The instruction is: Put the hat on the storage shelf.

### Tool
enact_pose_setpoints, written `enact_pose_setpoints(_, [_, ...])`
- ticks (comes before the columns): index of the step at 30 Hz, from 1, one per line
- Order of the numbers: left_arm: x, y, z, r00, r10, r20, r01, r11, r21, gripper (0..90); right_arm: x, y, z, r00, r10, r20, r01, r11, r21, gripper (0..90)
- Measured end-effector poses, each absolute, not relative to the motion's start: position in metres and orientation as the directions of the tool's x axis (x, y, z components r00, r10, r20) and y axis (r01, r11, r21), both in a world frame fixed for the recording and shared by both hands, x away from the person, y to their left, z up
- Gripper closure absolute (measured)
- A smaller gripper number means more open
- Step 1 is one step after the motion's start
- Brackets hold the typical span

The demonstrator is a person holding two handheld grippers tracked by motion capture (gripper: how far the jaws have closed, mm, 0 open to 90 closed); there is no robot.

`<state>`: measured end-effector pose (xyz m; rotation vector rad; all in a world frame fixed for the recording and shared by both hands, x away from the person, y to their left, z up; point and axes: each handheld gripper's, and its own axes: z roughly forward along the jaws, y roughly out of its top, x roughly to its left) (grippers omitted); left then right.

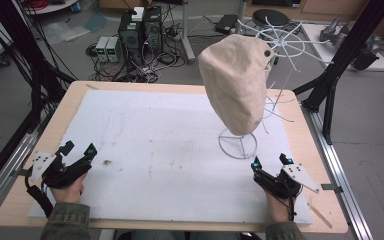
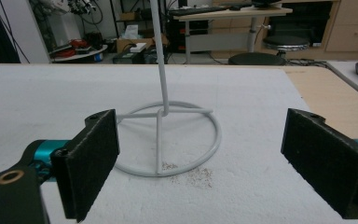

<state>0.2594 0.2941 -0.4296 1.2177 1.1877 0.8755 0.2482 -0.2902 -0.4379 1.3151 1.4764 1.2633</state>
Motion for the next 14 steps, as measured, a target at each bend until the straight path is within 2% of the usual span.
enact_pose_setpoints(14, [0.2609,0.2942,-0.4314,0.221,0.956,-0.193,0.110,0.172,0.979,20.5,0.2494,-0.2901,-0.4384,-0.174,0.983,0.066,0.226,-0.025,0.974,10.5])
